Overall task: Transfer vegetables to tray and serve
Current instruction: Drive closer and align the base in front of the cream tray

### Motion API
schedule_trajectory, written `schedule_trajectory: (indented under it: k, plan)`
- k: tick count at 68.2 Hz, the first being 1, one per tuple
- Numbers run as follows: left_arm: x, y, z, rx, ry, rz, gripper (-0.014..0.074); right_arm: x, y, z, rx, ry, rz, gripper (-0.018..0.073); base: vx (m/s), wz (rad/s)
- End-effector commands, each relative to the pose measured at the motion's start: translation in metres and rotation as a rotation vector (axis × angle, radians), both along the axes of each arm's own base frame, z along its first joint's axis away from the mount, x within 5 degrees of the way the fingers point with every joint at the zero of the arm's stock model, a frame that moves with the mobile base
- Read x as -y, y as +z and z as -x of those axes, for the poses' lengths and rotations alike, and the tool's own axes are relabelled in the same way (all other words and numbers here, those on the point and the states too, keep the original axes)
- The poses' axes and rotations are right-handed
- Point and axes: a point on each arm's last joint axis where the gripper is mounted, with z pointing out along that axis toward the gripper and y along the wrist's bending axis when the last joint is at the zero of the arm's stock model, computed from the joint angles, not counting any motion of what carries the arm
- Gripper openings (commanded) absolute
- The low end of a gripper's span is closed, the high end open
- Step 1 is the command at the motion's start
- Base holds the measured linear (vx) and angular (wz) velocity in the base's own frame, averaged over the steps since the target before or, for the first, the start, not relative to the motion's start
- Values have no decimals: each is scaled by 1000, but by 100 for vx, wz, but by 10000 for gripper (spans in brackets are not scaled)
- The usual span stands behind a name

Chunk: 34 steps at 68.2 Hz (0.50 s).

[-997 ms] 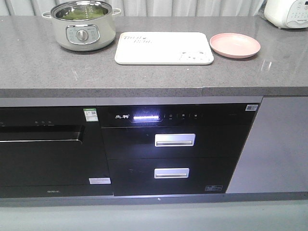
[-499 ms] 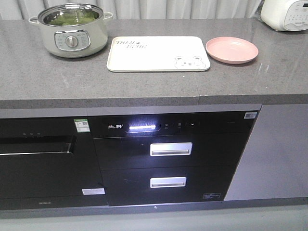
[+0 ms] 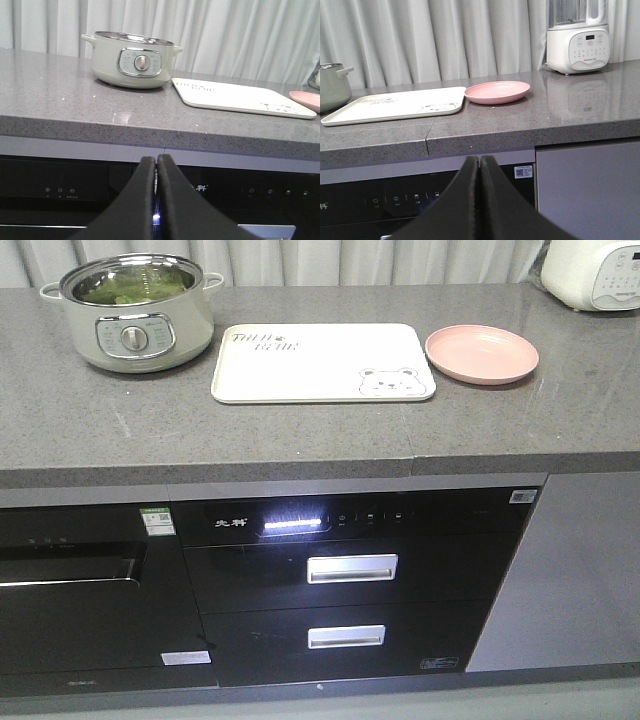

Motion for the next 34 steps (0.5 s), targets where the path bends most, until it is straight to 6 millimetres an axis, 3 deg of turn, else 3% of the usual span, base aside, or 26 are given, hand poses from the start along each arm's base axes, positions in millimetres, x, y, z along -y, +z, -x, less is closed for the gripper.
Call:
schedule_trajectory:
  k: [1,34]
  plan:
    - [0,-2,0,57,3,12,-6,-2,1,0,57,17,13,-3,7,-2]
    - [0,-2,0,57,3,12,-6,-2,1,0,57,17,13,-3,7,-1]
